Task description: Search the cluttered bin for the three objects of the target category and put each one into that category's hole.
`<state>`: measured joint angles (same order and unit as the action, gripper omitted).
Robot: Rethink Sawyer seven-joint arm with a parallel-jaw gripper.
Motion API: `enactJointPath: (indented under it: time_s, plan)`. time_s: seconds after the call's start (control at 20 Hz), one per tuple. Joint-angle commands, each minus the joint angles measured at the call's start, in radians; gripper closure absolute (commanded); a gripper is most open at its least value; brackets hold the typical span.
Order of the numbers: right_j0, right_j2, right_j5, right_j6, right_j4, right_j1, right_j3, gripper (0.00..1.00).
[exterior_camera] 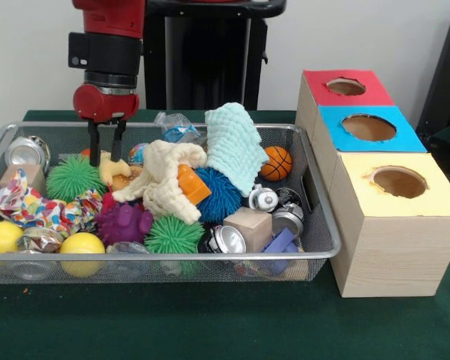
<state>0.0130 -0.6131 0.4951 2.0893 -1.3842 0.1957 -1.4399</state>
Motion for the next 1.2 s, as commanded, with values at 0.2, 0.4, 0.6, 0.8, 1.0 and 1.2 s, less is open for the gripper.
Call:
enactJointPath:
  time_s: [0.2, 0.4, 0.6, 0.8, 1.0, 1.2]
  plan:
    - [0.015, 0.131, -0.066, 0.208, -0.038, -0.043, 0.047, 0.00]
    - [0.007, 0.140, -0.061, 0.217, -0.042, -0.047, 0.046, 0.00]
    - [0.002, 0.151, -0.048, 0.244, -0.057, -0.059, 0.046, 0.00]
    - [0.016, 0.151, -0.040, 0.297, -0.094, -0.074, 0.049, 0.00]
    - [0.001, 0.175, -0.027, 0.309, -0.098, -0.086, 0.053, 0.00]
    - [0.001, 0.184, -0.022, 0.313, -0.104, -0.098, 0.057, 0.00]
